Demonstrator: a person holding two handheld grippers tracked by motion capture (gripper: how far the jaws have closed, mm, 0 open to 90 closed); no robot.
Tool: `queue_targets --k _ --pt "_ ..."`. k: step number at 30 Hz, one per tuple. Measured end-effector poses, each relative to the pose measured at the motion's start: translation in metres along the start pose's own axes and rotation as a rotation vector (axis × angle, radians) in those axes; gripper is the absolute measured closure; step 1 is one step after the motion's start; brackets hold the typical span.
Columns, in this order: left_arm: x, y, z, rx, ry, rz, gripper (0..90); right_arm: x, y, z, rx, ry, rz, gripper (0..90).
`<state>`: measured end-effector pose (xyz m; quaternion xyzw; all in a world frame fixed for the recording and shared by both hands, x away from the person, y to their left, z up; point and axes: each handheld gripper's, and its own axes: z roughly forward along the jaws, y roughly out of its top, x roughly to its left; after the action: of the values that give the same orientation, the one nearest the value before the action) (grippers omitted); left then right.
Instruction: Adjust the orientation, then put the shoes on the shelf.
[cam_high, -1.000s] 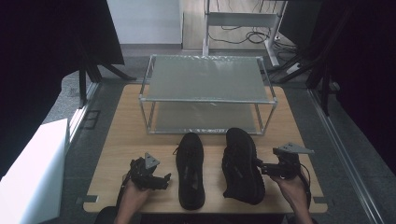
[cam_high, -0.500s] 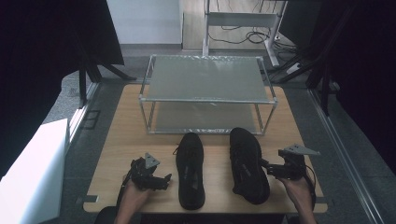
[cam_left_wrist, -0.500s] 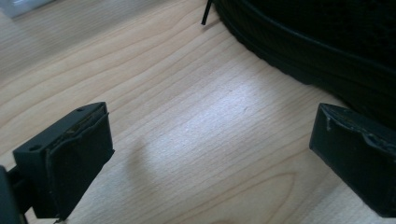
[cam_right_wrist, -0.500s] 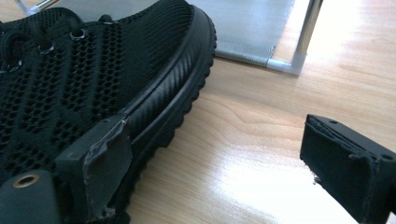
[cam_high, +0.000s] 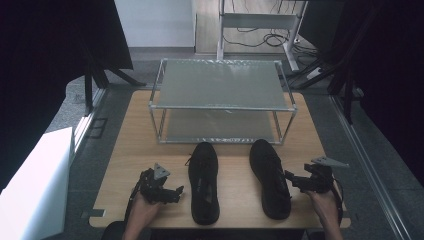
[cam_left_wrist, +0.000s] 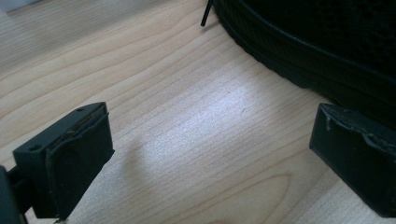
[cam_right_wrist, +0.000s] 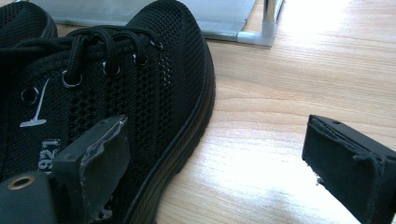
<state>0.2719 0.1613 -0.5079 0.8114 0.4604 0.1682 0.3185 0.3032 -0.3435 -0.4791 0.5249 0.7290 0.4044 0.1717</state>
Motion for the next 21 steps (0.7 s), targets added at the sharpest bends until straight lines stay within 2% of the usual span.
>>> queue_targets --k 12,13,14,16,18,19,21 --pt "-0.002 0.003 -0.008 -0.044 -0.004 -0.026 0.0 0.003 0.003 -0.011 -0.041 0.036 -0.005 6.1" --pt "-0.003 0.004 -0.009 -0.054 -0.004 -0.028 0.0 0.003 0.004 -0.012 -0.039 0.039 -0.007 5.7" --pt "-0.006 0.007 -0.014 -0.089 0.003 -0.024 0.6 0.004 0.005 -0.015 -0.046 0.051 -0.005 5.5" --pt "-0.008 0.008 -0.017 -0.108 0.007 -0.020 1.3 0.005 0.005 -0.016 -0.046 0.057 -0.002 5.3" --pt "-0.012 0.011 -0.022 -0.144 -0.010 -0.029 3.2 0.007 0.006 -0.019 -0.055 0.072 0.004 4.5" --pt "-0.016 0.013 -0.024 -0.155 -0.034 -0.040 3.3 0.008 0.006 -0.020 -0.052 0.080 0.006 4.3" --pt "-0.020 0.015 -0.024 -0.154 -0.050 -0.047 3.3 0.011 0.005 -0.022 -0.055 0.093 0.008 3.4"
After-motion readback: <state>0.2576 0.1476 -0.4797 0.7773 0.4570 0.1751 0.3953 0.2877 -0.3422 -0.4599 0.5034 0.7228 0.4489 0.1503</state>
